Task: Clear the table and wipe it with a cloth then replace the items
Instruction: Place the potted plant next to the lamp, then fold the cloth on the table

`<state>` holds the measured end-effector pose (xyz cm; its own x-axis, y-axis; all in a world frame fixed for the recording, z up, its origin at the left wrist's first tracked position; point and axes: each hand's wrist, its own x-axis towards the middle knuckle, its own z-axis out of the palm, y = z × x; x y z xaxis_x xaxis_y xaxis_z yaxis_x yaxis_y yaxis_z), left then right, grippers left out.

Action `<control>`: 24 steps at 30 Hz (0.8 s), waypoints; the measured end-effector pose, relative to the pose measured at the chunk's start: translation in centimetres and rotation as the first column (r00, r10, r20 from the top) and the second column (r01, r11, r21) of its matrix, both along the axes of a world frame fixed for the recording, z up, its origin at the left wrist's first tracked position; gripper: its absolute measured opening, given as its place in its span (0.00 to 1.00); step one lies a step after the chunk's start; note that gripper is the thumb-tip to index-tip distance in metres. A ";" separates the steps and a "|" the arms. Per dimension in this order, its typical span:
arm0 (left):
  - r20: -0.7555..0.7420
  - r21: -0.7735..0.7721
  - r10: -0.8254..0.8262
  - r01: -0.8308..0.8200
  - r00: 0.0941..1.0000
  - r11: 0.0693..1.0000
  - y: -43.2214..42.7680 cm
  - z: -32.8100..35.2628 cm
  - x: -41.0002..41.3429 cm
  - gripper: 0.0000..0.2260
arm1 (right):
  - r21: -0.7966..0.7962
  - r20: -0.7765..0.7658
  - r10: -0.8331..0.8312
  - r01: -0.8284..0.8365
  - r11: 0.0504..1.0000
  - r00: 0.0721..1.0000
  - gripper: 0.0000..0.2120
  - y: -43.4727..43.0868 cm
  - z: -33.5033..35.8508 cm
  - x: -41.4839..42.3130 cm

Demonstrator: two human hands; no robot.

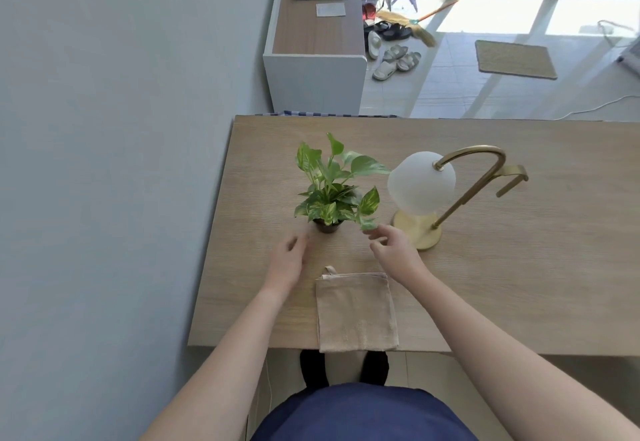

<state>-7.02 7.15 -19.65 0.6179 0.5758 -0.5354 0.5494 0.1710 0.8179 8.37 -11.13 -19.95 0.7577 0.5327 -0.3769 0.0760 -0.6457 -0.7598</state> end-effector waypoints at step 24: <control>-0.359 0.412 -0.573 0.676 0.737 0.611 -2.3 -2.6 -1.5 0.10 | -0.360 0.169 0.239 -0.166 0.918 0.956 0.05 -4.3 -2.0 -5.1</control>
